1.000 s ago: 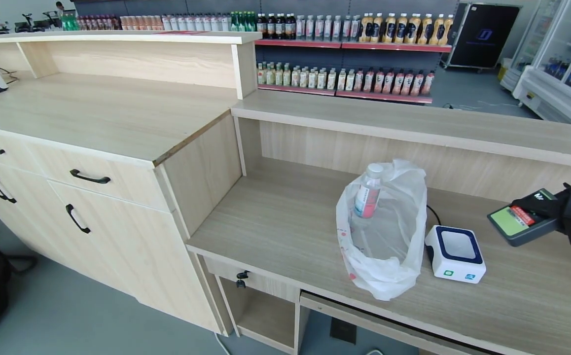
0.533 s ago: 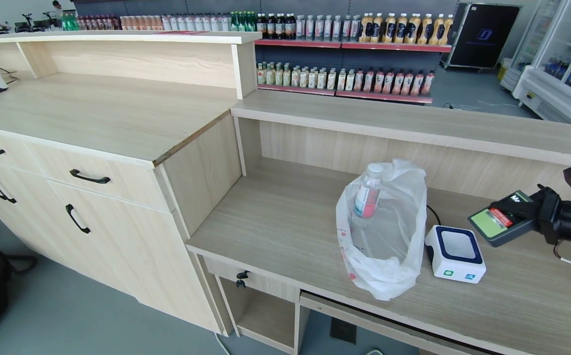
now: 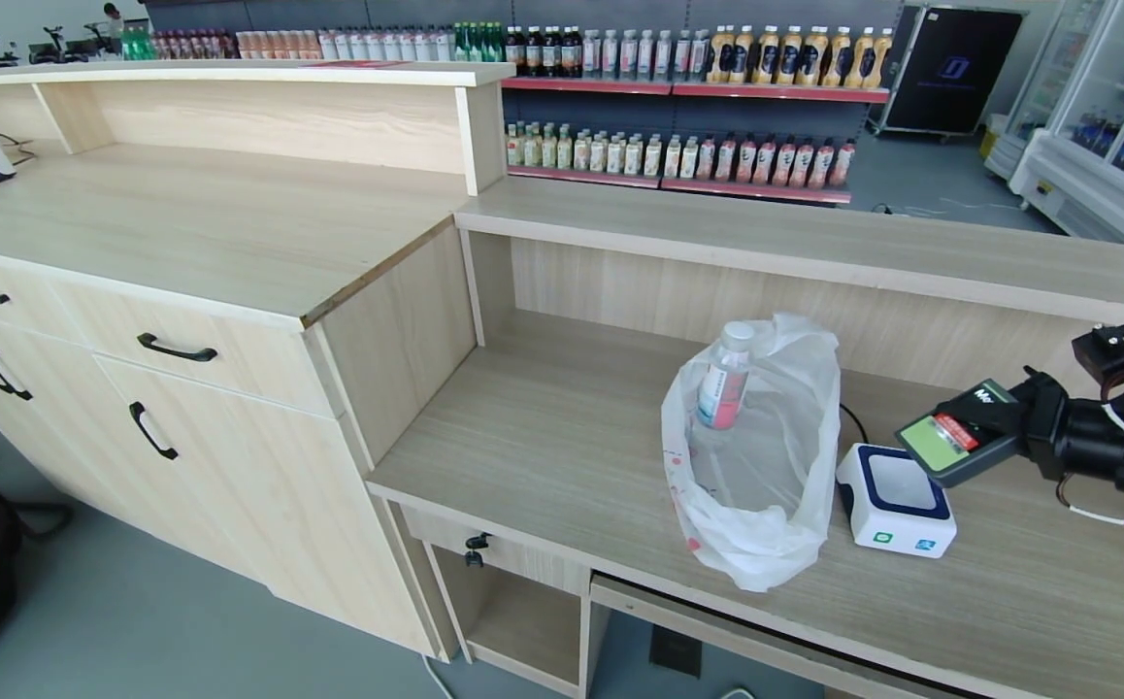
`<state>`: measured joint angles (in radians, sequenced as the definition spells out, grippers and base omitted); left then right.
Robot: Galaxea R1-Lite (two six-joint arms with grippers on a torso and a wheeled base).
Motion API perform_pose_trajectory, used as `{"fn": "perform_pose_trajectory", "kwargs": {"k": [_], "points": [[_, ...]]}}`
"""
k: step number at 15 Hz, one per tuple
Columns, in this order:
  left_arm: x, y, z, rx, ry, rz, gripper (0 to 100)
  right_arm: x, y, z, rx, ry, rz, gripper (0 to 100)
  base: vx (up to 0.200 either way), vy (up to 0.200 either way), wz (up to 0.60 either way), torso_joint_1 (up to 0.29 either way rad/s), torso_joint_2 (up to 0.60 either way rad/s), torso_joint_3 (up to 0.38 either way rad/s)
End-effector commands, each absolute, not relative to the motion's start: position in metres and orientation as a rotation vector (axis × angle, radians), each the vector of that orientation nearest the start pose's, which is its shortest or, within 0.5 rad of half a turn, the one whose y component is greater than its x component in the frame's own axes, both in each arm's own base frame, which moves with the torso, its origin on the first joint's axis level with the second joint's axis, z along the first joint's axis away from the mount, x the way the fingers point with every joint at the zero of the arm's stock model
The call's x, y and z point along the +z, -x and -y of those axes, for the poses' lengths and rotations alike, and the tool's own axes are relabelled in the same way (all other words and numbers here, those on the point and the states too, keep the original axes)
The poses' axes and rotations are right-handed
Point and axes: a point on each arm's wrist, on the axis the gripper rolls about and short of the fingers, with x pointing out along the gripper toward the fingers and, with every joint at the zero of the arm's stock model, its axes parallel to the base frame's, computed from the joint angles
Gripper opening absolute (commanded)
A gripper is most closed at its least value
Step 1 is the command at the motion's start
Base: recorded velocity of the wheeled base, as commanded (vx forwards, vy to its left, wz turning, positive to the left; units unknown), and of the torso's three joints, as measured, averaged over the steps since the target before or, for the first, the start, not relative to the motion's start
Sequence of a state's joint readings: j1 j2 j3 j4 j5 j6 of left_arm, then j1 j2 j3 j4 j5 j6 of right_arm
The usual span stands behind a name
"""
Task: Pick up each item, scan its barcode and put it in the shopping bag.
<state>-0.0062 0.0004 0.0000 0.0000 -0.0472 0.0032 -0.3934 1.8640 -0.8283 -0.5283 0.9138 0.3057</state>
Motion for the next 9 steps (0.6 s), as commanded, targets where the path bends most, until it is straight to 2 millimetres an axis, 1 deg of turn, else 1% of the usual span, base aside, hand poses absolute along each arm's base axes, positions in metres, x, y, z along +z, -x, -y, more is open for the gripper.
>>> {"fn": "perform_pose_trajectory", "kwargs": {"k": [1, 5, 9], "points": [[0.076, 0.023, 0.001, -0.054, -0.003, -0.001, 100, 0.126, -0.306, 0.108, 0.446, -0.607, -0.492, 0, 0.0, 0.0, 0.0, 0.0, 0.0, 0.0], [0.076, 0.023, 0.001, -0.054, -0.003, -0.001, 100, 0.114, -0.311, 0.109, 0.45, -0.59, -0.471, 0, 0.0, 0.0, 0.0, 0.0, 0.0, 0.0], [0.076, 0.023, 0.001, -0.054, -0.003, -0.001, 100, 0.108, -0.316, 0.112, 0.453, -0.579, -0.458, 0, 0.0, 0.0, 0.0, 0.0, 0.0, 0.0]]}}
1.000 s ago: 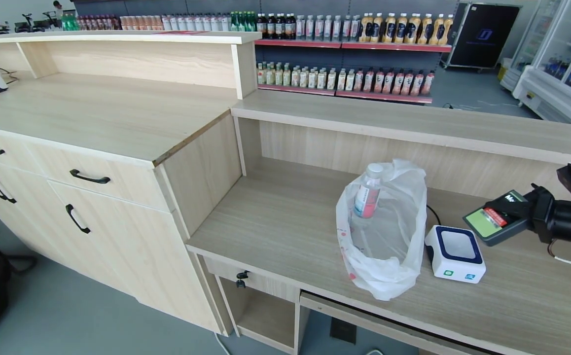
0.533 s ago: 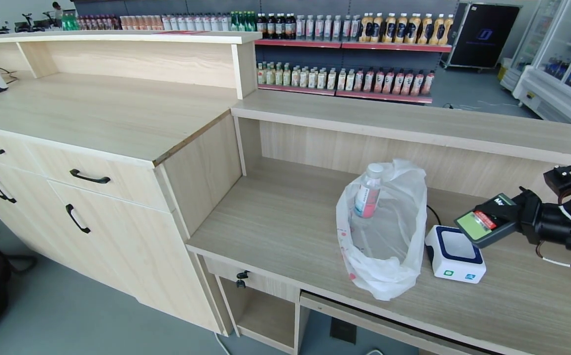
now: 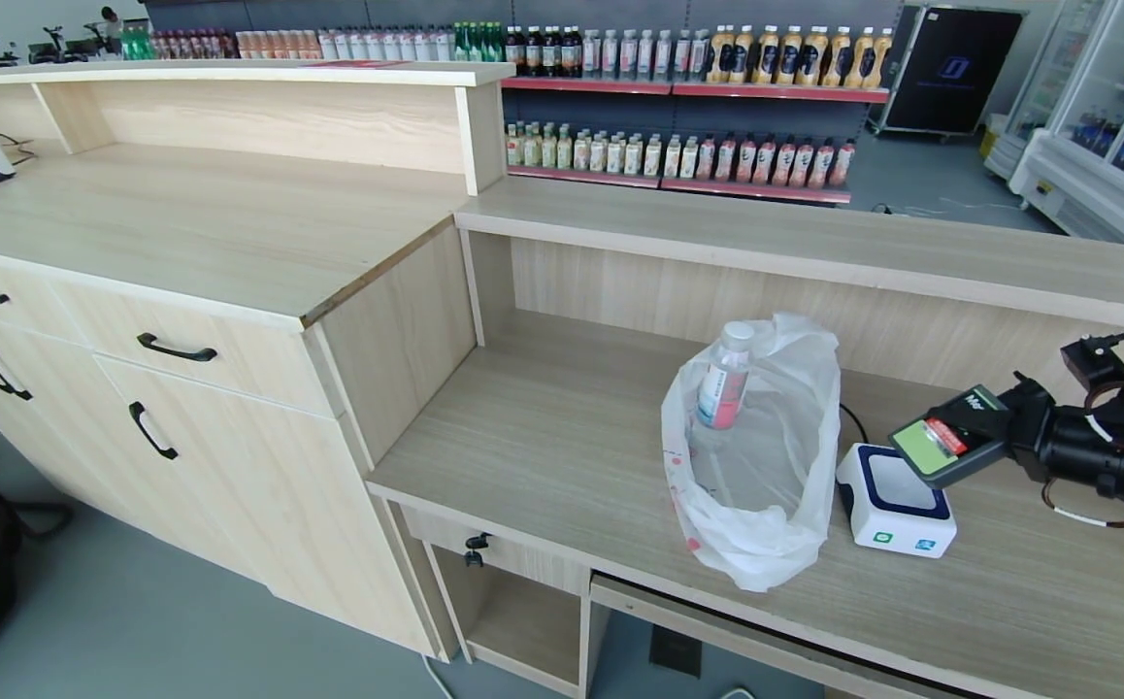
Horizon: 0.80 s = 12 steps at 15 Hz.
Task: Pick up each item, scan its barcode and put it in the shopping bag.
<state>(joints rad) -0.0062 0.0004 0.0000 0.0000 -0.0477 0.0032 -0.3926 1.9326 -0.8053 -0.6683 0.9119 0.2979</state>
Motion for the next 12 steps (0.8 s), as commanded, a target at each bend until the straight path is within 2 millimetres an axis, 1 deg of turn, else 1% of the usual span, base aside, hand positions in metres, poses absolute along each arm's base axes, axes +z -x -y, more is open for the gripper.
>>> {"fn": "perform_pose_trajectory", "kwargs": {"k": [1, 8, 9, 10, 11, 12], "points": [[0.076, 0.023, 0.001, -0.054, -0.003, -0.001, 100, 0.106, -0.317, 0.112, 0.453, -0.574, -0.451, 0, 0.0, 0.0, 0.0, 0.0, 0.0, 0.0], [0.076, 0.023, 0.001, -0.054, -0.003, -0.001, 100, 0.106, -0.318, 0.113, 0.452, -0.571, -0.447, 0, 0.0, 0.0, 0.0, 0.0, 0.0, 0.0], [0.076, 0.023, 0.001, -0.054, -0.003, -0.001, 100, 0.119, -0.312, 0.111, 0.452, -0.552, -0.422, 0, 0.0, 0.0, 0.0, 0.0, 0.0, 0.0], [0.076, 0.023, 0.001, -0.054, -0.003, -0.001, 100, 0.143, -0.301, 0.105, 0.453, -0.507, -0.372, 0, 0.0, 0.0, 0.0, 0.0, 0.0, 0.0], [0.076, 0.023, 0.001, -0.054, -0.003, -0.001, 100, 0.165, -0.284, 0.099, 0.413, -0.45, -0.328, 0, 0.0, 0.0, 0.0, 0.0, 0.0, 0.0], [0.076, 0.023, 0.001, -0.054, -0.003, -0.001, 100, 0.183, -0.253, 0.089, 0.323, -0.328, -0.282, 0, 0.0, 0.0, 0.0, 0.0, 0.0, 0.0]]}}
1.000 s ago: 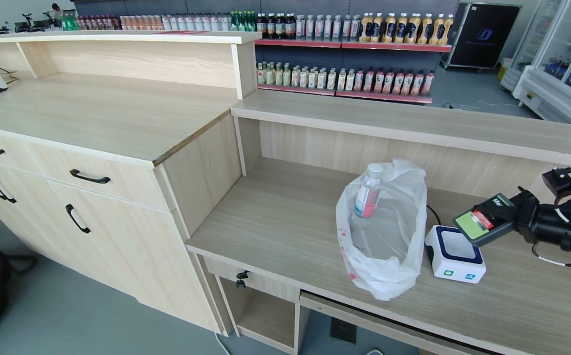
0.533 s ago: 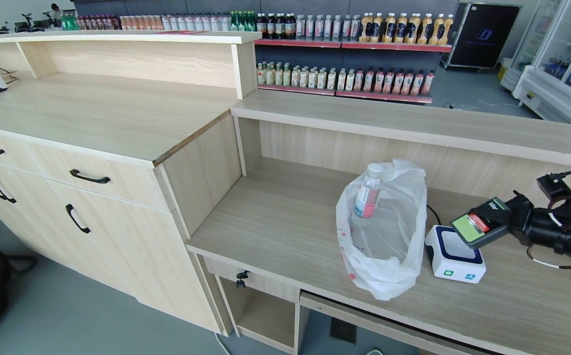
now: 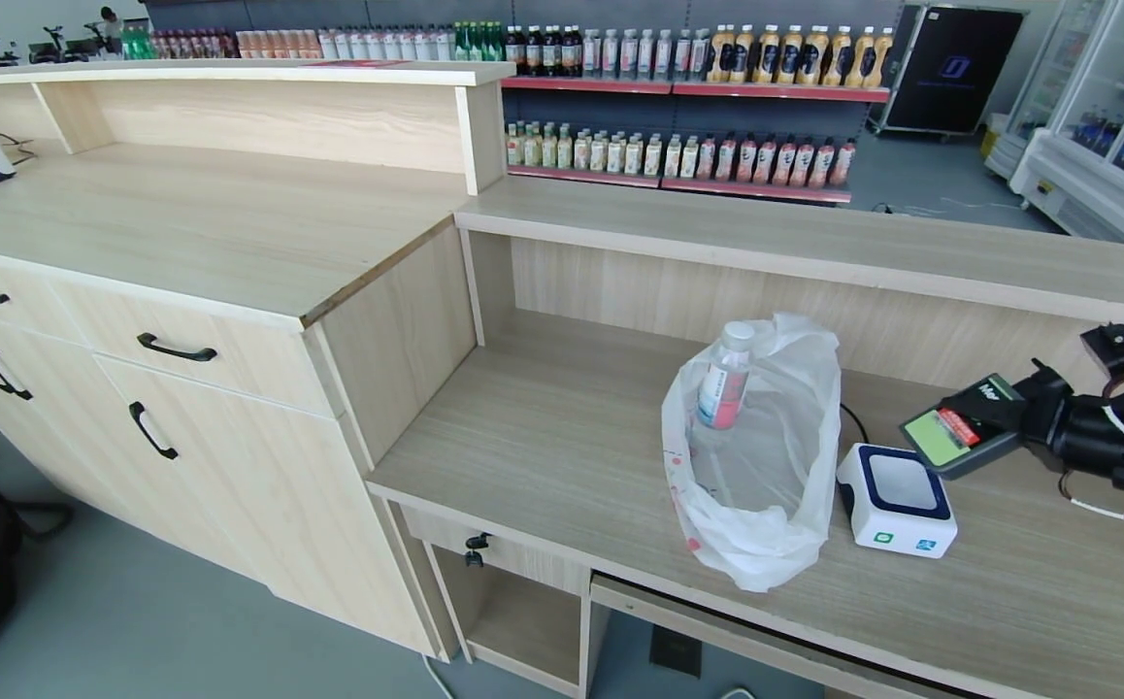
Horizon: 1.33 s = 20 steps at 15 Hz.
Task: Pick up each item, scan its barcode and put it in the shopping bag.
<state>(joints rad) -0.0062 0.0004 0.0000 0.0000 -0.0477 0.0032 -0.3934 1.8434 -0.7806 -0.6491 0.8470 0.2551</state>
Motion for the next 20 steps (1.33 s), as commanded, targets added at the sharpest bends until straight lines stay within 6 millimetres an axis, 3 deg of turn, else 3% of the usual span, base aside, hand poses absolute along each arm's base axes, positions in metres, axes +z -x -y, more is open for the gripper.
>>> {"fn": "perform_pose_trajectory", "kwargs": {"k": [1, 3, 5, 6, 8, 10, 14, 20], "points": [[0.076, 0.023, 0.001, -0.054, -0.003, -0.001, 100, 0.186, -0.224, 0.082, 0.22, -0.157, -0.265, 0, 0.0, 0.0, 0.0, 0.0, 0.0, 0.0], [0.076, 0.023, 0.001, -0.054, -0.003, -0.001, 100, 0.193, -0.195, 0.085, -0.061, 0.065, -0.268, 0, 0.0, 0.0, 0.0, 0.0, 0.0, 0.0], [0.076, 0.023, 0.001, -0.054, -0.003, -0.001, 100, 0.203, -0.179, 0.077, -0.311, 0.135, -0.249, 0, 0.0, 0.0, 0.0, 0.0, 0.0, 0.0], [0.076, 0.023, 0.001, -0.054, -0.003, -0.001, 100, 0.206, -0.177, 0.075, -0.35, 0.145, -0.243, 0, 0.0, 0.0, 0.0, 0.0, 0.0, 0.0], [0.076, 0.023, 0.001, -0.054, -0.003, -0.001, 100, 0.206, -0.179, 0.069, -0.319, 0.148, -0.234, 0, 0.0, 0.0, 0.6, 0.0, 0.0, 0.002], [0.076, 0.023, 0.001, -0.054, -0.003, -0.001, 100, 0.201, -0.178, 0.047, -0.213, 0.158, -0.259, 0, 0.0, 0.0, 0.6, -0.007, 0.0, 0.007], [0.076, 0.023, 0.001, -0.054, -0.003, -0.001, 100, 0.171, -0.183, 0.011, 0.004, 0.217, -0.442, 0, 0.0, 0.0, 0.3, 0.004, 0.0, 0.001], [0.076, 0.023, 0.001, -0.054, -0.003, -0.001, 100, 0.133, -0.211, 0.004, 0.08, 0.261, -0.61, 0, 0.0, 0.0, 0.0, 0.0, 0.0, 0.0]]}}
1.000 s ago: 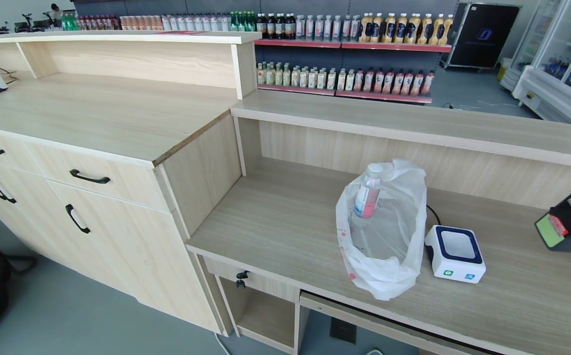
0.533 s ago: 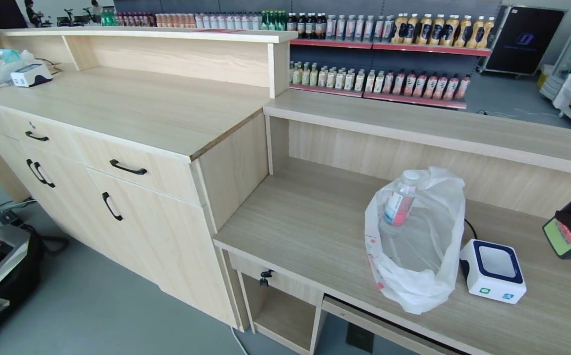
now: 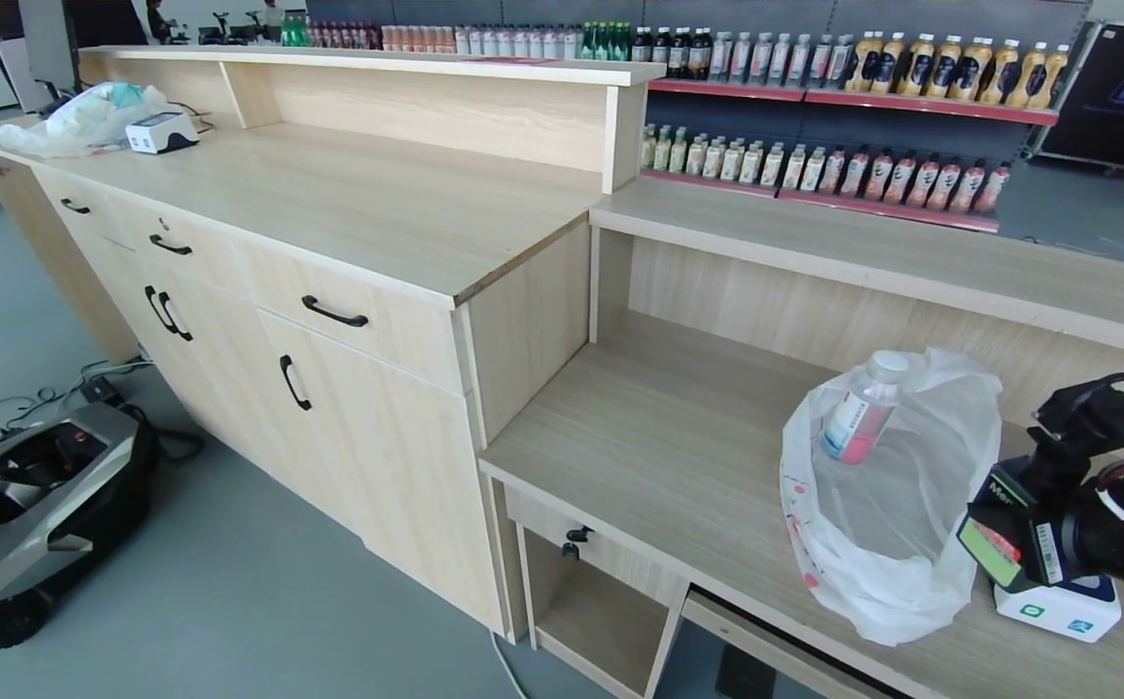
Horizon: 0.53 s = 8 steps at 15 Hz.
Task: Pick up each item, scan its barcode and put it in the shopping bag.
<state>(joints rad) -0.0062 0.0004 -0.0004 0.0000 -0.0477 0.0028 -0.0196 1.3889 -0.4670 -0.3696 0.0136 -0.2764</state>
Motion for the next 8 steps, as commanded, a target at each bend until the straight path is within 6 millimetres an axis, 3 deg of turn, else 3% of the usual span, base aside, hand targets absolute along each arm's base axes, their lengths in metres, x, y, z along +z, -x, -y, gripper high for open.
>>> {"fn": "perform_pose_trajectory", "kwargs": {"k": [1, 8], "points": [[0.076, 0.023, 0.001, -0.054, -0.003, -0.001, 100, 0.131, -0.217, 0.004, 0.077, 0.262, -0.595, 0, 0.0, 0.0, 0.0, 0.0, 0.0, 0.0], [0.076, 0.023, 0.001, -0.054, -0.003, -0.001, 100, 0.11, -0.25, 0.006, 0.07, 0.252, -0.549, 0, 0.0, 0.0, 0.0, 0.0, 0.0, 0.0]]}}
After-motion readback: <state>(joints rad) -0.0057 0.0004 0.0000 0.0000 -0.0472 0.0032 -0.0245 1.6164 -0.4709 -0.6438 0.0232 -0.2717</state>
